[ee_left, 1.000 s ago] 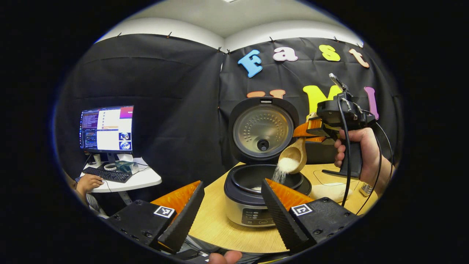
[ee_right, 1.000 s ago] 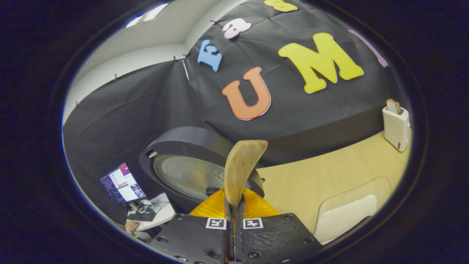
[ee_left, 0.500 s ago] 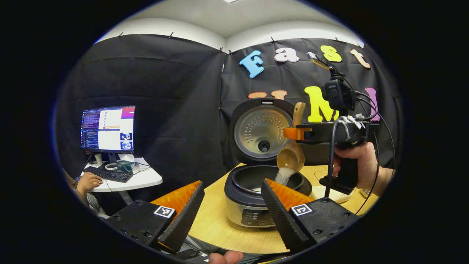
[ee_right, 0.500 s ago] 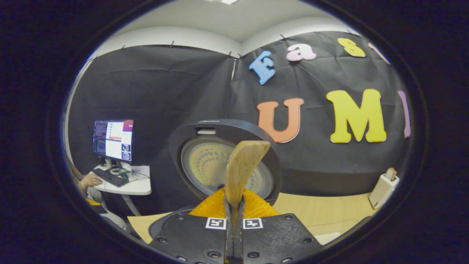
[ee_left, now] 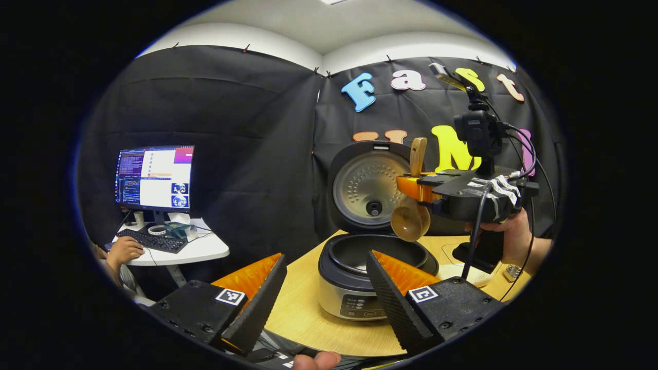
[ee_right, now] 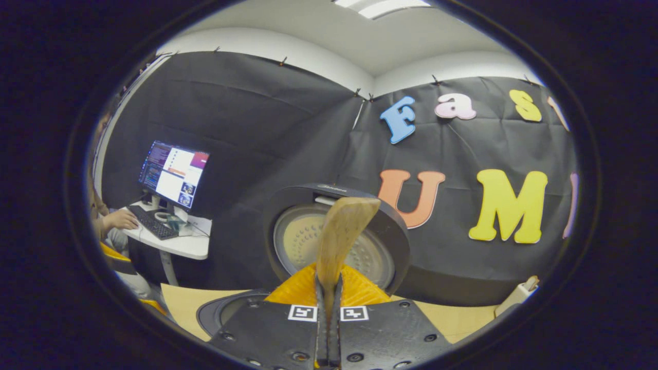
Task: Close the left gripper, press the button to open the rice cooker; take a wooden spoon from the chopstick holder with the right hand, scoop a spoonful of rice and pour it into the rice cooker, then put the wooden spoon back into the chopstick holder.
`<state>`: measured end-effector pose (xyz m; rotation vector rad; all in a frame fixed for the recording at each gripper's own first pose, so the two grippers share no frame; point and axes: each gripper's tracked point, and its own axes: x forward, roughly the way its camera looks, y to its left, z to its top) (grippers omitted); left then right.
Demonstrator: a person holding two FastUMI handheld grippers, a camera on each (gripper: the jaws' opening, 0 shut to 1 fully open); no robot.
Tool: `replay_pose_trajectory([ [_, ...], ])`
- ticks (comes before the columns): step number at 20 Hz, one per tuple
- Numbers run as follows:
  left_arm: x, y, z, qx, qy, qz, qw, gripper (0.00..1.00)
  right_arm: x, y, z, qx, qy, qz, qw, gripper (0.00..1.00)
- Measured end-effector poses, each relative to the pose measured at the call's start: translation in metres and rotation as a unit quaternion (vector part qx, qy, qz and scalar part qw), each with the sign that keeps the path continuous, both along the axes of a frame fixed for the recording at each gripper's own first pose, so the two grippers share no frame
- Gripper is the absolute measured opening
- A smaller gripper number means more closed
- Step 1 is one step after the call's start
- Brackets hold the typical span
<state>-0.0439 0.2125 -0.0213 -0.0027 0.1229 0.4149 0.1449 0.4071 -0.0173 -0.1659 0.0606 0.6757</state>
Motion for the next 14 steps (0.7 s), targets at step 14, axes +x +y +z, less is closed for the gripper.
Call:
replay_pose_trajectory([
  [14, 0.013, -0.055, 0.008, 0.013, -0.014, -0.059, 0.998, 0.99, -0.028, -0.133, 0.051, 0.159, 0.113, -0.053, 0.979, 0.01],
])
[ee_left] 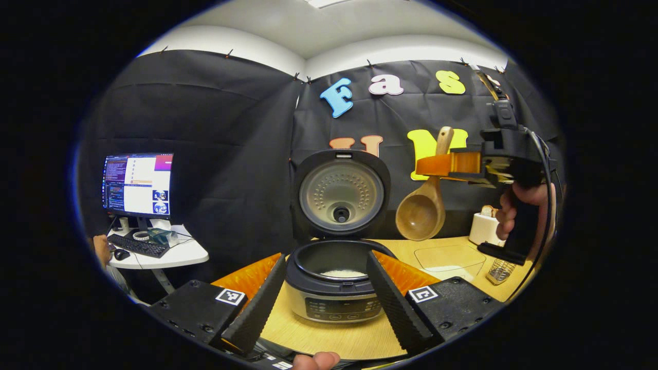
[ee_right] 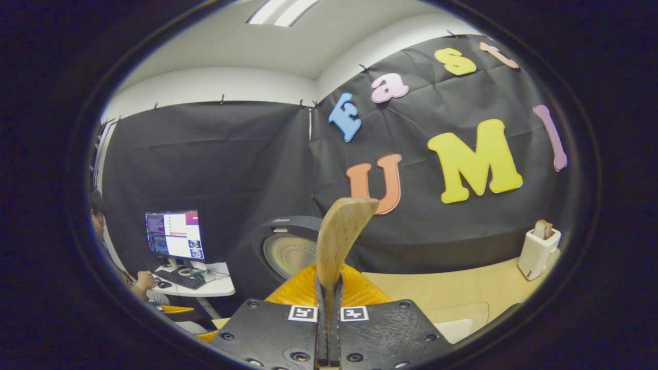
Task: Close the left gripper, press the button to open the rice cooker; take a wooden spoon from the chopstick holder with the right hand, scoop a spoonful of rice and pour it into the rice cooker, then put the wooden spoon back into the chopstick holder.
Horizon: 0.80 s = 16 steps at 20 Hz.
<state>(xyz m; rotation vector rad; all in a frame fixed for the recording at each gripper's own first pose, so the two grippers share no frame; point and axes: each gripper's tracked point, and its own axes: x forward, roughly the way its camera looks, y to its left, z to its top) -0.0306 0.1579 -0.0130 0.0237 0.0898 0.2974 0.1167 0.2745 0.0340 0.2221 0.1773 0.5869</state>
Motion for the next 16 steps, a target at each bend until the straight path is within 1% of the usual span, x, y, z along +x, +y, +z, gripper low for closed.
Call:
replay_pose_trajectory([
  [1, 0.001, -0.004, 0.000, -0.001, -0.001, -0.003, 1.000, 0.99, 0.001, -0.021, 0.001, -0.001, 0.003, -0.015, 1.000, 0.00],
  [2, 0.002, -0.009, 0.001, -0.001, -0.004, -0.005, 1.000, 0.99, 0.002, -0.043, 0.003, -0.002, 0.004, -0.032, 0.999, 0.02],
  [4, 0.007, -0.020, 0.002, 0.005, -0.010, -0.015, 1.000, 0.99, 0.002, -0.086, 0.004, -0.001, 0.003, -0.063, 0.998, 0.01],
  [7, 0.009, -0.025, 0.001, 0.020, -0.013, -0.018, 1.000, 0.99, 0.004, -0.160, -0.004, -0.012, 0.007, -0.120, 0.993, 0.01],
  [12, 0.012, -0.043, 0.002, 0.016, -0.016, -0.034, 0.999, 0.99, 0.013, -0.270, -0.019, -0.033, 0.020, -0.225, 0.974, 0.01],
  [16, 0.012, -0.047, 0.009, 0.031, -0.028, -0.034, 0.999, 0.99, 0.019, -0.326, -0.045, -0.041, 0.034, -0.280, 0.959, 0.02],
])
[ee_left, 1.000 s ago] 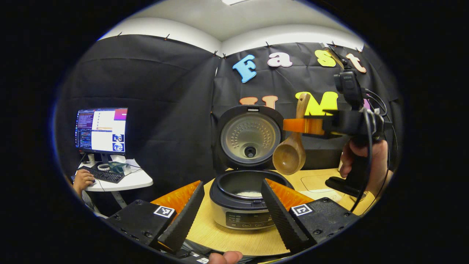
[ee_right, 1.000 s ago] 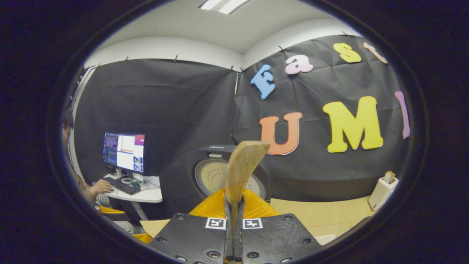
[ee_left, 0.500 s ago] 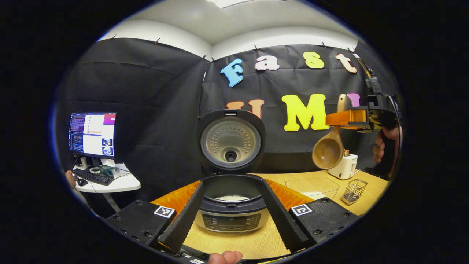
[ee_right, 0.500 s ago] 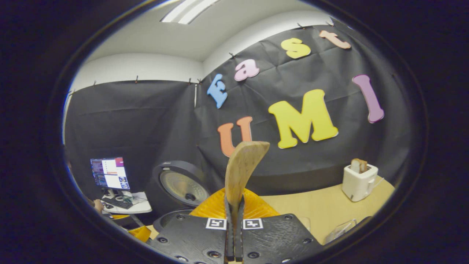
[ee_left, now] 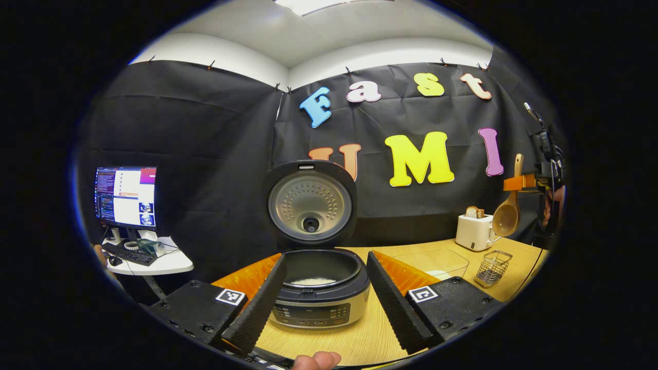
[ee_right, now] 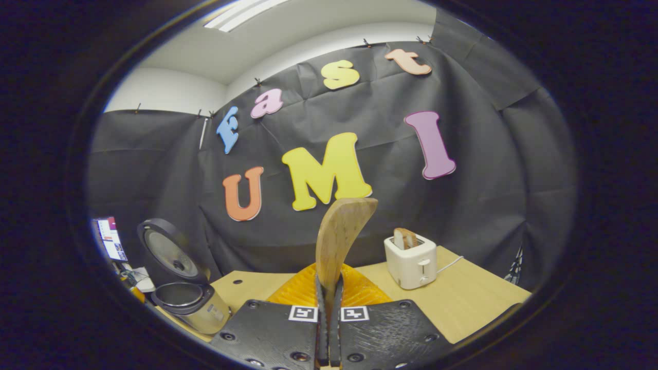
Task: Close the left gripper, press the button to open the rice cooker; take a wooden spoon from the chopstick holder with the right hand, scoop a spoonful of rice and pour it into the rice cooker, then put the wooden spoon back into the chopstick holder.
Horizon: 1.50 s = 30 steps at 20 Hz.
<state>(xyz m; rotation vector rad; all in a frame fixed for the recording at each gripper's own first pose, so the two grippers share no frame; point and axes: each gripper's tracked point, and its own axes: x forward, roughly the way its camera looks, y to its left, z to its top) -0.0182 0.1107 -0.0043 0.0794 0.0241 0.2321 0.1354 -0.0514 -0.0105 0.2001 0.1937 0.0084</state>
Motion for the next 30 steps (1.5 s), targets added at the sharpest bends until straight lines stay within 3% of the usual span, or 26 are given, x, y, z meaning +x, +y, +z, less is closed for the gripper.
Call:
replay_pose_trajectory([
  [4, -0.001, -0.005, 0.003, -0.003, -0.007, -0.008, 1.000, 0.95, 0.010, -0.028, -0.047, -0.001, 0.038, -0.030, 0.999, 0.02],
  [5, -0.001, -0.005, 0.005, -0.004, -0.007, -0.010, 1.000, 0.99, 0.012, -0.030, -0.058, -0.002, 0.045, -0.031, 0.998, 0.02],
  [6, -0.002, -0.005, 0.004, -0.005, -0.006, -0.011, 1.000, 0.95, 0.014, -0.032, -0.068, -0.004, 0.053, -0.033, 0.998, 0.02],
  [7, -0.003, -0.004, 0.004, -0.004, -0.005, -0.009, 1.000, 0.99, 0.016, -0.034, -0.078, -0.001, 0.062, -0.036, 0.997, 0.02],
  [15, -0.003, 0.004, 0.001, 0.008, 0.003, -0.004, 1.000, 0.99, 0.023, -0.038, -0.134, 0.045, 0.097, -0.048, 0.993, 0.01],
  [25, -0.002, -0.003, -0.001, 0.008, 0.009, -0.013, 1.000, 0.99, 0.025, -0.030, -0.163, 0.011, 0.101, -0.044, 0.994, 0.01],
  [30, 0.000, -0.008, 0.002, 0.009, 0.002, -0.019, 1.000, 0.99, 0.022, -0.035, -0.162, 0.006, 0.096, -0.045, 0.994, 0.09],
])
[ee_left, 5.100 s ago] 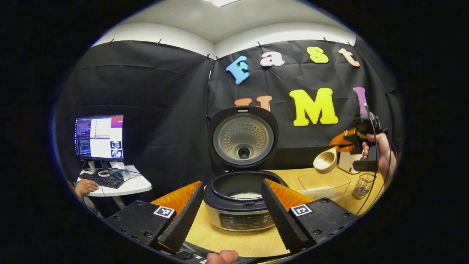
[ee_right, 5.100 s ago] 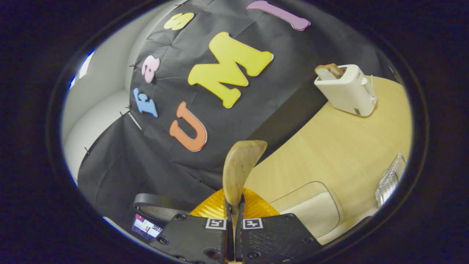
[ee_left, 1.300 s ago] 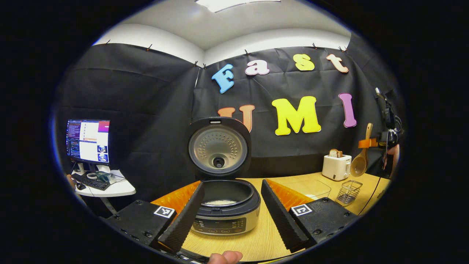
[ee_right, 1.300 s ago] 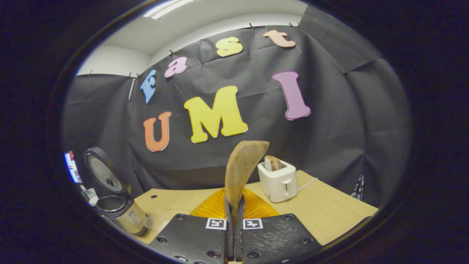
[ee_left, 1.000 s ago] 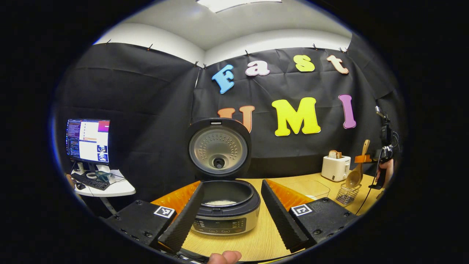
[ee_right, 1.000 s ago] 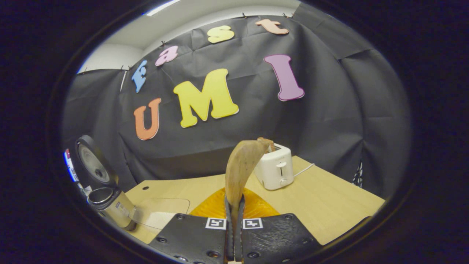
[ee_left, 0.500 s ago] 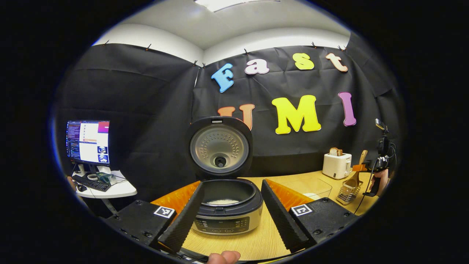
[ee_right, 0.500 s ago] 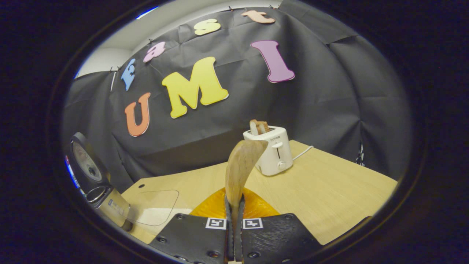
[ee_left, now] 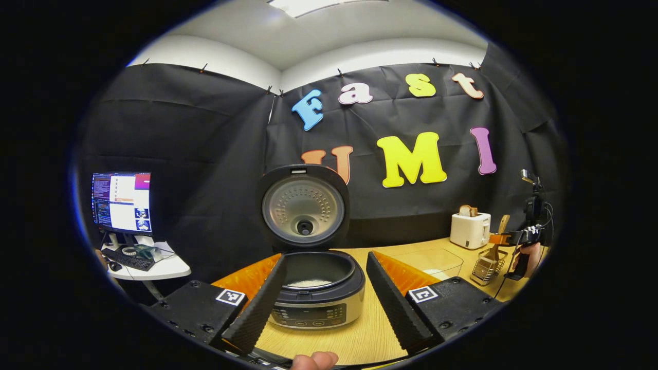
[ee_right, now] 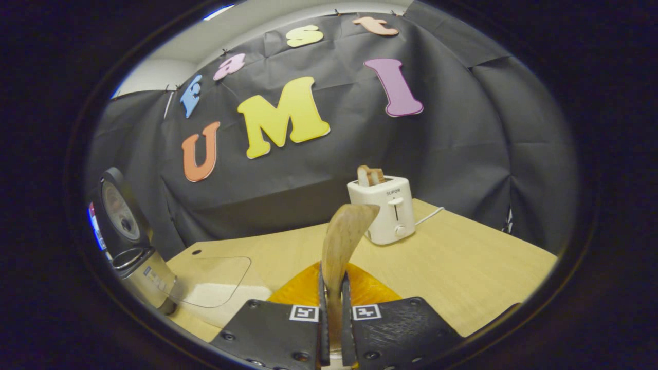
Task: Close the left gripper, press the button to open the rice cooker; take a wooden spoon from the chopstick holder with the right hand, scoop a spoonful of rice and pour it into the rice cooker, then put the wooden spoon back into the chopstick holder.
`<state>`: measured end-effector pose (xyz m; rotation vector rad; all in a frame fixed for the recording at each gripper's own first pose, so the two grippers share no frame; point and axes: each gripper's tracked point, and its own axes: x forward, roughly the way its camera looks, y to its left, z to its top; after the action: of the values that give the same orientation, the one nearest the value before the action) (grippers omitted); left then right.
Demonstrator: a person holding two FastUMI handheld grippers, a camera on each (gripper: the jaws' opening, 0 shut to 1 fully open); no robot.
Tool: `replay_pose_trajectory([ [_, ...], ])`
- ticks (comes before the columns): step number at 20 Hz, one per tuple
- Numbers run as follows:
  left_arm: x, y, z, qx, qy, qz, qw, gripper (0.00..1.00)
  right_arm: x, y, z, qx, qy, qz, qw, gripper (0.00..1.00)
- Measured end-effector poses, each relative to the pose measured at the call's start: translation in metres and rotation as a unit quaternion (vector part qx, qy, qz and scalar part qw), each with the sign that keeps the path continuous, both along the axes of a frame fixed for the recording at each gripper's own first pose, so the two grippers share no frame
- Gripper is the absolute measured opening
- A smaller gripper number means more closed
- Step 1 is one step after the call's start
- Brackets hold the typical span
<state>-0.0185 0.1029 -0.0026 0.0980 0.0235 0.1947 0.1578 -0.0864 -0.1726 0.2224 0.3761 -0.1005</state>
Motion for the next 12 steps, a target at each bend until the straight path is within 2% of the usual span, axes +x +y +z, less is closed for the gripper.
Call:
replay_pose_trajectory([
  [1, 0.000, 0.000, -0.001, 0.001, 0.002, 0.001, 1.000, 0.99, -0.002, 0.000, -0.002, 0.000, 0.004, 0.000, 1.000, 0.12],
  [2, 0.000, 0.000, -0.002, 0.002, 0.004, 0.001, 1.000, 0.99, -0.002, -0.001, -0.005, 0.001, 0.008, 0.001, 1.000, 0.22],
  [4, -0.001, -0.002, -0.001, 0.003, 0.003, 0.001, 1.000, 0.99, -0.008, -0.005, -0.005, 0.000, 0.008, -0.002, 1.000, 0.63],
  [5, -0.001, -0.004, 0.000, 0.001, 0.000, 0.000, 1.000, 0.99, -0.011, -0.005, -0.004, 0.000, 0.007, -0.001, 1.000, 0.77],
  [6, 0.001, -0.007, 0.001, -0.004, -0.001, -0.004, 1.000, 0.99, -0.015, -0.006, -0.004, -0.002, 0.009, -0.002, 1.000, 0.82],
  [7, 0.001, -0.009, 0.001, -0.008, -0.002, -0.005, 1.000, 0.99, -0.020, -0.006, -0.003, -0.007, 0.011, 0.000, 1.000, 0.94],
  [10, -0.001, -0.013, 0.006, -0.008, -0.006, 0.000, 1.000, 0.99, -0.033, -0.009, 0.007, -0.028, 0.005, 0.013, 1.000, 0.95],
  [11, -0.001, -0.017, 0.007, -0.009, -0.007, -0.001, 1.000, 0.99, -0.038, -0.011, 0.010, -0.030, 0.006, 0.016, 0.999, 0.91],
  [12, 0.000, -0.019, 0.008, -0.009, -0.012, 0.001, 1.000, 0.99, -0.045, -0.015, 0.011, -0.027, 0.006, 0.014, 1.000, 0.92],
])
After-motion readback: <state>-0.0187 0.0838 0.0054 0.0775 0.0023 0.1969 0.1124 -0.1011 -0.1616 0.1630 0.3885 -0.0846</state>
